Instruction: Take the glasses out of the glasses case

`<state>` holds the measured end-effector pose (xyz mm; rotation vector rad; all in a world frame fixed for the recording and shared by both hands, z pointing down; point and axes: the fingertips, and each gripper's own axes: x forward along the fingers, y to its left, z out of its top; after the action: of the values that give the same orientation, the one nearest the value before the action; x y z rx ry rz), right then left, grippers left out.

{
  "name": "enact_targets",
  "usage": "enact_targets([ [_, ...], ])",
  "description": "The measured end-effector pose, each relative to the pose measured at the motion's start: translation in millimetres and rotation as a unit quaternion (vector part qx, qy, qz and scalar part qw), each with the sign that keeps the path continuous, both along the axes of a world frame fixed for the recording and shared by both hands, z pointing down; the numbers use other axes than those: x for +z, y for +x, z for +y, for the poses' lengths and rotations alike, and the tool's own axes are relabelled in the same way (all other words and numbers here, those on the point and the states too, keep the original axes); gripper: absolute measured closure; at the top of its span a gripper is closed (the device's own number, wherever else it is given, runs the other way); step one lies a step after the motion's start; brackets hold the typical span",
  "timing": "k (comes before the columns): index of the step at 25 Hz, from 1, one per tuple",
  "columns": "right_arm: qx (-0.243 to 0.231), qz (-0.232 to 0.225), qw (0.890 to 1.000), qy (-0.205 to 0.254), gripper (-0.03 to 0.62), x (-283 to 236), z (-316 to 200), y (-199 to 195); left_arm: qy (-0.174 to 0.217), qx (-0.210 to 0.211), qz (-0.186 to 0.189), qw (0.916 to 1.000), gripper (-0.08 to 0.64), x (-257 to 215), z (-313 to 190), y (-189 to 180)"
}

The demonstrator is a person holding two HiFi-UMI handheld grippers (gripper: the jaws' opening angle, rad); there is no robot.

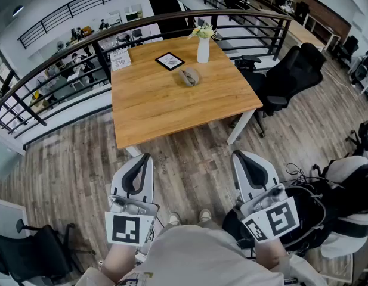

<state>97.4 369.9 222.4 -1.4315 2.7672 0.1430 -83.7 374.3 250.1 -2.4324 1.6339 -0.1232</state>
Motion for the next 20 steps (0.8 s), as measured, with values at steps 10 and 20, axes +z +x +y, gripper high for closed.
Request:
enact_targets([
  [10,0.001,-0.013,1.0,0.0,0.568,1,-11,16,-0.004,-0.005,0.0,1.0,0.545,1,-7,10],
  [20,-0.019,-0.016,1.0,-0.007,0.568,9,-28,39,-0.013,-0.018,-0.004,0.9998,0.545,6,-23,36],
])
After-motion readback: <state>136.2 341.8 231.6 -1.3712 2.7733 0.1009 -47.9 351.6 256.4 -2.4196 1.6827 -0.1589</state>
